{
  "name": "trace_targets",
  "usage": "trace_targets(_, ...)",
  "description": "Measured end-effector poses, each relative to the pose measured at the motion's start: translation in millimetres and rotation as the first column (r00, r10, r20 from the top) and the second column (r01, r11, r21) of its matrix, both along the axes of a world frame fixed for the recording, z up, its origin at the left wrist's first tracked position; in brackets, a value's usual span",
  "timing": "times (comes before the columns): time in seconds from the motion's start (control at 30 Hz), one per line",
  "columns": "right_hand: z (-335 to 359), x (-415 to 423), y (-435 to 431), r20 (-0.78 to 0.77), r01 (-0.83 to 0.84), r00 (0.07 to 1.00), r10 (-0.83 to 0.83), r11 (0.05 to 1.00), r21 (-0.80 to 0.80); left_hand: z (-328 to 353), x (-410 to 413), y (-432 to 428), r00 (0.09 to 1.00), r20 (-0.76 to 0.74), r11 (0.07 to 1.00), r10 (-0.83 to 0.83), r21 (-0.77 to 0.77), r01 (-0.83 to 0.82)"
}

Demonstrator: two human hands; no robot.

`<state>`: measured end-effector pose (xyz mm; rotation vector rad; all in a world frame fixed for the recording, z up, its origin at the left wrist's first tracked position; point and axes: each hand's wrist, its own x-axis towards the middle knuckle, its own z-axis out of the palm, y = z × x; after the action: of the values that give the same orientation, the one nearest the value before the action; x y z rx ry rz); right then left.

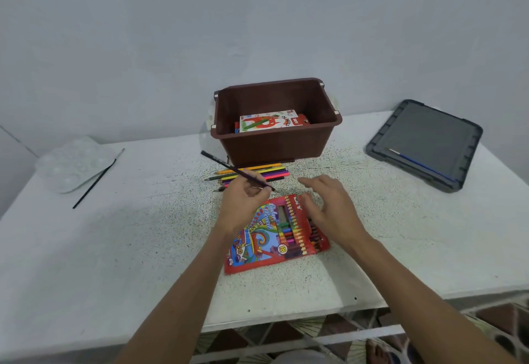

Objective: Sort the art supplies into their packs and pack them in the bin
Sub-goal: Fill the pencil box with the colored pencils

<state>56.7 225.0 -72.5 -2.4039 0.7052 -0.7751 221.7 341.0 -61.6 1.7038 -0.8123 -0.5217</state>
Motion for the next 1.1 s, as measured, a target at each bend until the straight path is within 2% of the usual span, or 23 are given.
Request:
trace_targets(0.17, 10, 15, 4, 0.007, -0.057, 0.998, 0.058, 0.994, -0.091, 5, -18, 3, 0.985, -0.165, 0.992, -0.04, -0.125, 0.019)
trace_targets(0.47, 7, 15, 5, -0.034, -0.086, 0.996, 0.082, 0.988, -0.128, 5, -19, 13, 0.958, -0.275, 0.993, -0.075, -0.107, 0.047)
trace_targets(0.57, 6, -2, -16, -0.098, -0.07, 0.994, 0.057, 0.989, -0.131, 1, -11, 29, 0.957, -0.29, 0.996, -0.003, -0.083, -0.022)
trace_targets(0.6, 6, -10, -26, -0.128, -0.051, 0.991, 0.034, 0.99, -0.132, -3, -5, 36, 0.971, -0.233, 0.996, 0.046, -0.061, -0.062)
trace_targets(0.67, 5, -29, -48, -0.182, -0.008, 0.983, -0.021, 0.988, -0.155, -18, 9, 50, 0.99, 0.034, 0.99, 0.134, 0.029, -0.135)
trace_targets(0.73, 4, -50, -69, -0.237, 0.022, 0.969, -0.068, 0.982, -0.188, -35, 22, 66, 0.942, 0.302, 0.976, 0.147, 0.111, -0.187)
trace_targets(0.77, 5, -60, -78, -0.267, 0.024, 0.96, -0.08, 0.978, -0.207, -44, 28, 73, 0.915, 0.383, 0.972, 0.128, 0.136, -0.193)
trace_targets(0.93, 6, -92, -112, -0.349, -0.027, 0.933, -0.088, 0.95, -0.312, -70, 33, 94, 0.87, 0.492, 0.947, 0.037, 0.26, -0.187)
trace_targets(1.1, 8, -89, -120, -0.348, -0.066, 0.934, -0.081, 0.919, -0.389, -73, 32, 92, 0.796, 0.605, 0.944, -0.028, 0.277, -0.178)
